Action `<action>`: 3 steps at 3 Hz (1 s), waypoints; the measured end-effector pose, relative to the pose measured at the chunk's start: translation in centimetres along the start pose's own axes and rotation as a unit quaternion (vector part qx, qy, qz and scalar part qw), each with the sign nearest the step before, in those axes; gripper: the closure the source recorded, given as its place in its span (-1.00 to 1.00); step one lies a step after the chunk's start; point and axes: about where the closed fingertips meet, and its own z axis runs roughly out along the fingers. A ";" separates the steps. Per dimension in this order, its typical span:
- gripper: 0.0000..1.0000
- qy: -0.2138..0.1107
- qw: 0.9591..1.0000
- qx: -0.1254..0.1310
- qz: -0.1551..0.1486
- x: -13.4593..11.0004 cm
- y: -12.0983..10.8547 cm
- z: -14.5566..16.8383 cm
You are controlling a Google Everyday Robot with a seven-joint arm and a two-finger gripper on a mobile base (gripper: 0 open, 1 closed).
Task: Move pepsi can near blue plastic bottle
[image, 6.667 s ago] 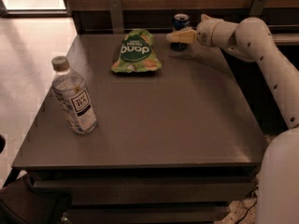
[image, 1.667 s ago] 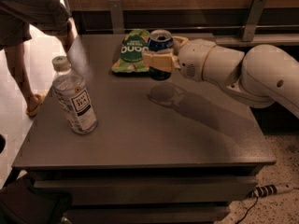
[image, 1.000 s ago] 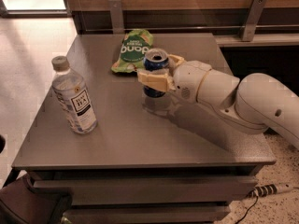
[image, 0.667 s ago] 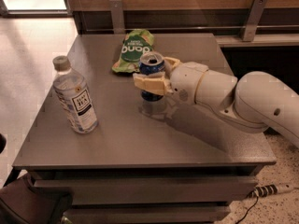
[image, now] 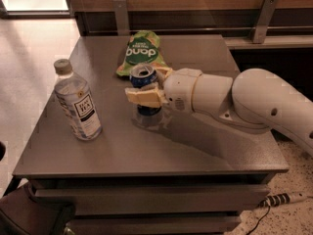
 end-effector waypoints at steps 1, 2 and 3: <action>1.00 -0.005 1.000 -0.012 -0.002 0.5 2.1 1.0; 1.00 -0.019 1.000 -0.008 -0.001 1.2 3.6 1.3; 0.48 -0.020 1.000 -0.010 -0.003 1.0 3.9 1.5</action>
Offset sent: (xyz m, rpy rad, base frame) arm -0.0381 0.0314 -0.0303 0.0644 -0.0373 -0.0034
